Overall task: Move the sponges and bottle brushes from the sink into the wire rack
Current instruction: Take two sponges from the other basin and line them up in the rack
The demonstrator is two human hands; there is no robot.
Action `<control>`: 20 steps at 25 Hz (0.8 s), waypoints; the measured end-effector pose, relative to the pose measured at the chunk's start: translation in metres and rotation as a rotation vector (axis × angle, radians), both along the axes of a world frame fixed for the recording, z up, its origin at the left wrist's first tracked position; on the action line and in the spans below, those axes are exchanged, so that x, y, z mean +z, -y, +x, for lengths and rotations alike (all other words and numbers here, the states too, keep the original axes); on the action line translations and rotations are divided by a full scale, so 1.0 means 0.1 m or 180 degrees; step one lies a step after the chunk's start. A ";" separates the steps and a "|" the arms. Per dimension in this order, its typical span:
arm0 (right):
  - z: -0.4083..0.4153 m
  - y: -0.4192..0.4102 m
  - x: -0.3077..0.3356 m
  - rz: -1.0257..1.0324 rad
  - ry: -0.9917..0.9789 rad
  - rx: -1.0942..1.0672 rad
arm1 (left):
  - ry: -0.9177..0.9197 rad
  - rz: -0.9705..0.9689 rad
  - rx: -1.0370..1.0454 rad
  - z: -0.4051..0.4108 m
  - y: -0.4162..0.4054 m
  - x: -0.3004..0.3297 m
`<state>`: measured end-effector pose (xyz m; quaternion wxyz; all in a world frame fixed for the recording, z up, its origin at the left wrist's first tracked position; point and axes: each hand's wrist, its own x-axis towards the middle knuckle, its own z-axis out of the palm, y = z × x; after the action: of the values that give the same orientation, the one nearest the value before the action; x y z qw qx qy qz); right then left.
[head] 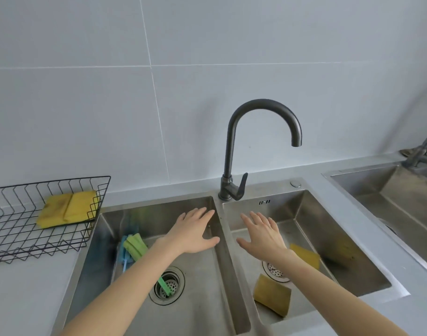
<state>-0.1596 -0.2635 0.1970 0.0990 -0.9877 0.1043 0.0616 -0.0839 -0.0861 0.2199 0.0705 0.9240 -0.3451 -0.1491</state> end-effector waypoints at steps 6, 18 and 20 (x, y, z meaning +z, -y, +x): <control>-0.18 0.58 -0.20 0.0109 -0.0095 -0.0240 | -0.0209 -0.0010 -0.0325 -0.16 0.62 -0.20; -0.24 1.28 -0.80 0.0412 -0.0551 -0.0650 | -0.0745 0.0500 -0.0620 -0.25 1.43 -0.84; -0.23 1.37 -0.92 0.0452 -0.0642 -0.0712 | -0.0846 0.0536 -0.0595 -0.25 1.50 -0.96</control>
<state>-0.1824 -0.4007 0.1049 0.1638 -0.9492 0.2184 0.1563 -0.1086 -0.2360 0.1235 0.0237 0.8626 -0.4035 -0.3042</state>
